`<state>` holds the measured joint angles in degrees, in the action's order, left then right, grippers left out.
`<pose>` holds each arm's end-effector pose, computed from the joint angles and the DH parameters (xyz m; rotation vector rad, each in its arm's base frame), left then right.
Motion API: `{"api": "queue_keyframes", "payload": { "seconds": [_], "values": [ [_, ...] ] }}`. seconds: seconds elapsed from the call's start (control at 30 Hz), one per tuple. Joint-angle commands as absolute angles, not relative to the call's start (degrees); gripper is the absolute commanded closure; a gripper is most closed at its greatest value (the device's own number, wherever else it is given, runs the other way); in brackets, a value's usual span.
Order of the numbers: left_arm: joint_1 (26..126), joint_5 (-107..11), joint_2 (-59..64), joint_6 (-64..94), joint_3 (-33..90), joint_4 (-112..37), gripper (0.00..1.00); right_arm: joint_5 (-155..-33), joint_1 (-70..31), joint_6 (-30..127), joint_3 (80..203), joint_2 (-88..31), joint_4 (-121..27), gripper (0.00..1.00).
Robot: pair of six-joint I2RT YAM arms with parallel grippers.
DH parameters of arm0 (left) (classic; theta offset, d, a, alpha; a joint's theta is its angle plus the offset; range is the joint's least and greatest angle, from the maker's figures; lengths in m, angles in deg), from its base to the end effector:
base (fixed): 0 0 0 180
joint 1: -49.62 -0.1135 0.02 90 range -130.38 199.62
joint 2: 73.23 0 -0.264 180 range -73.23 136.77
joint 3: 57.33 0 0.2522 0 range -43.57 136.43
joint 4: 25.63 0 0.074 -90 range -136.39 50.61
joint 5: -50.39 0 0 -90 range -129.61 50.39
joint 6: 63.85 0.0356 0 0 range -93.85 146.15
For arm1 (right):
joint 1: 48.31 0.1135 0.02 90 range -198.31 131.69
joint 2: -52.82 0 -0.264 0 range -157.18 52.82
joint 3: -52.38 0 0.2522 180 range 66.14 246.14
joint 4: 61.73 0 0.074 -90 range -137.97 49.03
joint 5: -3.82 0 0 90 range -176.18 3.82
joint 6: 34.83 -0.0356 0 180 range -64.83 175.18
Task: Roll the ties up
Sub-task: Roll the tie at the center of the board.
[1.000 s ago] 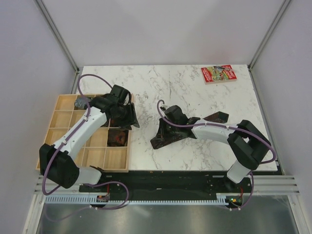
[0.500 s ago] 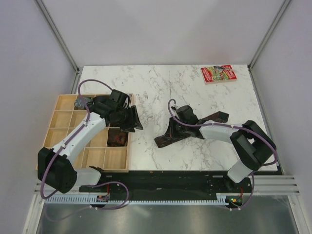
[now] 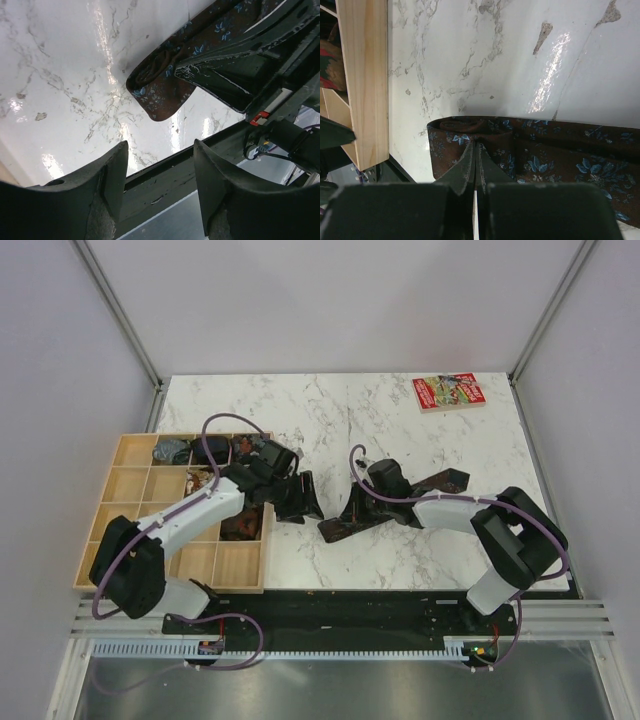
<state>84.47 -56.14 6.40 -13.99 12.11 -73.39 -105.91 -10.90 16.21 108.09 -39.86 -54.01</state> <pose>0.2224 -0.1672 0.2369 -0.0123 2.7618 -0.8005 0.2391 0.1980 0.1499 -0.1500 2.5430 1.0029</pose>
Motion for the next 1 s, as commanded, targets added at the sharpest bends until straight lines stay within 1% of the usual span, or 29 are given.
{"api": "queue_keyframes", "payload": {
  "seconds": [0.0, 0.07, 0.1, 0.13, 0.33, 0.4, 0.47, 0.6, 0.83, 0.97],
  "values": [
    [87.3, -53.5, 9.3, -19.1, 10.5, -66.3, 0.38, -105.8, -11.5, 17.6, 106.1, -39.1, -53.6, 1.00],
    [87.9, -52.6, 10.3, -21.3, 9.1, -63.7, 0.37, -105.9, -11.7, 17.6, 105.8, -39.1, -53.7, 1.00],
    [88.2, -52.6, 10.7, -22.0, 8.6, -62.9, 0.34, -106.0, -11.7, 17.6, 105.6, -39.0, -53.8, 1.00],
    [88.3, -52.2, 11.3, -22.8, 7.9, -61.6, 0.33, -106.0, -11.8, 17.6, 105.4, -39.0, -53.8, 1.00],
    [88.7, -53.7, 13.6, -27.8, 4.0, -53.6, 0.32, -106.3, -11.9, 17.5, 104.8, -39.0, -54.4, 1.00],
    [88.7, -54.0, 14.3, -29.0, 2.7, -51.6, 0.36, -106.5, -11.9, 17.4, 104.6, -39.0, -54.6, 1.00],
    [88.7, -54.0, 14.7, -30.1, 1.9, -49.4, 0.37, -106.5, -12.1, 17.4, 104.5, -39.0, -54.8, 1.00],
    [89.0, -52.8, 15.9, -31.2, 0.8, -48.7, 0.44, -106.6, -12.2, 17.2, 104.1, -39.1, -55.2, 1.00],
    [89.8, -52.1, 19.5, -32.2, 0.0, -47.8, 0.48, -106.7, -12.1, 16.9, 103.5, -39.4, -55.9, 1.00],
    [91.0, -50.2, 20.4, -33.7, -0.9, -47.7, 0.53, -106.7, -12.2, 16.9, 103.3, -39.5, -56.1, 1.00]
  ]
}}
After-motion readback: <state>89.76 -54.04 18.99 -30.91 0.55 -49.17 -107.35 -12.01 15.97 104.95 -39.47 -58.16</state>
